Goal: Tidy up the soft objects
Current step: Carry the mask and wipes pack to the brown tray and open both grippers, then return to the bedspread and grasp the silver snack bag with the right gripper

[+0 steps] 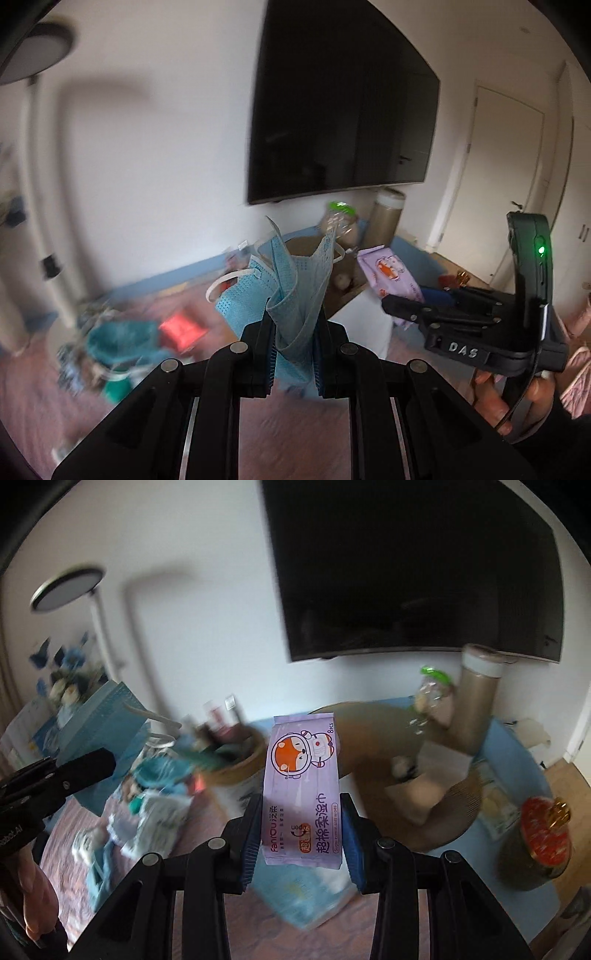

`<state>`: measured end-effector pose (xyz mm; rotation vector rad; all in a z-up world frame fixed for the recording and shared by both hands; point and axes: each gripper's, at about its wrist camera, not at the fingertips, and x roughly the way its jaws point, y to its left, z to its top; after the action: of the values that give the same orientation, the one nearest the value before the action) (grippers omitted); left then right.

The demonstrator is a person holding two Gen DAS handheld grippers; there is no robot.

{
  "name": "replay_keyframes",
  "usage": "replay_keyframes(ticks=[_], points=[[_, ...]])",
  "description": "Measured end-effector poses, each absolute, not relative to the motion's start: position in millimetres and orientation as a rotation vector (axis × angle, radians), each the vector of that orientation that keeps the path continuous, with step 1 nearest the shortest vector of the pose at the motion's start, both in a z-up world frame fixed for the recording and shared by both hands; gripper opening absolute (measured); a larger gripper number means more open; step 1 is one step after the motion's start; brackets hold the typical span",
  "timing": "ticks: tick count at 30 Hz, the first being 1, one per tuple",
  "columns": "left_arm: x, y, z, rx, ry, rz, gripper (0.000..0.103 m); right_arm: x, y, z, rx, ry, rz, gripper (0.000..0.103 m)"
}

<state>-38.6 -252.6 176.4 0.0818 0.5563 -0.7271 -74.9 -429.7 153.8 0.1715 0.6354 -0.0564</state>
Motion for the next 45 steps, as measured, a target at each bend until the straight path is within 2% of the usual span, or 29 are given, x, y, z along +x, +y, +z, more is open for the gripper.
replay_keyframes(ticks=[11, 22, 23, 24, 25, 27, 36, 45], points=[[12.9, -366.9, 176.4, 0.108, 0.586, -0.782, 0.013, -30.0, -512.4, 171.0, 0.265, 0.587, -0.182, 0.038], [44.1, -410.9, 132.3, 0.162, 0.648, -0.745, 0.014, 15.3, -550.9, 142.0, 0.361, 0.675, -0.223, 0.039], [44.6, -410.4, 131.7, 0.163, 0.643, -0.742, 0.017, 16.9, -552.8, 140.2, 0.367, 0.680, -0.222, 0.041], [44.7, -410.1, 130.9, 0.161, 0.642, -0.741, 0.035, 18.0, -555.0, 137.6, 0.376, 0.689, -0.219, 0.043], [44.7, -408.6, 131.0, 0.157, 0.647, -0.741, 0.057, 18.0, -557.2, 136.1, 0.387, 0.698, -0.209, 0.051], [39.9, -400.9, 135.1, 0.132, 0.618, -0.737, 0.081, 11.9, -558.3, 136.6, 0.395, 0.686, -0.203, 0.054], [-1.4, -343.6, 180.6, 0.059, 0.533, -0.750, 0.081, -26.1, -544.1, 167.4, 0.394, 0.621, -0.206, 0.055], [-59.8, -238.3, 220.2, 0.024, 0.440, -0.603, 0.081, -68.5, -451.9, 201.5, 0.299, 0.560, -0.057, 0.061]])
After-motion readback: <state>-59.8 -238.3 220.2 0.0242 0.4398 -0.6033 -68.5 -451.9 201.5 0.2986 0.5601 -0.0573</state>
